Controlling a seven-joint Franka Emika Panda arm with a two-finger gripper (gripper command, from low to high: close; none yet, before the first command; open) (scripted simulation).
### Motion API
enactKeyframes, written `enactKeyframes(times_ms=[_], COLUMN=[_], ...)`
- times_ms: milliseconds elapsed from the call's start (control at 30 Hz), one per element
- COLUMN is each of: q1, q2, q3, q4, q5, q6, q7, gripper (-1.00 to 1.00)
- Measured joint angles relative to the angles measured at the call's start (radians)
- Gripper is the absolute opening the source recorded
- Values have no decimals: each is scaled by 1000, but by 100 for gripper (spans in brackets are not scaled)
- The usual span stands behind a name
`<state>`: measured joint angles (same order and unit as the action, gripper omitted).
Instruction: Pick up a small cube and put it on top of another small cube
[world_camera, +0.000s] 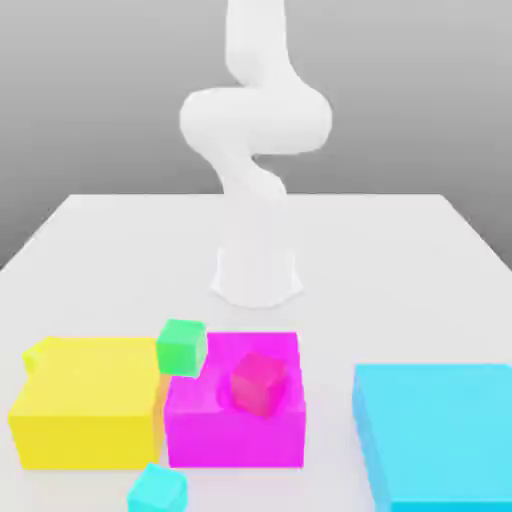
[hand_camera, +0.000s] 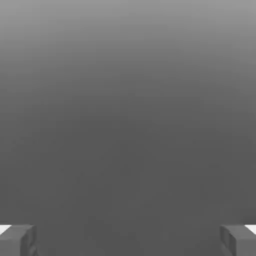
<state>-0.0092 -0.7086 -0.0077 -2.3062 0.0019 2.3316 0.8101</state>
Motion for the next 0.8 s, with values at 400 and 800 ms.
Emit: enactKeyframes(times_ms=[400,800], q1=[-43,-95], q2=[441,877], q3=[-42,-75], q4=[-30,-59], q5=[15,48], q6=[153,303], q7=[44,75], gripper=[0,0])
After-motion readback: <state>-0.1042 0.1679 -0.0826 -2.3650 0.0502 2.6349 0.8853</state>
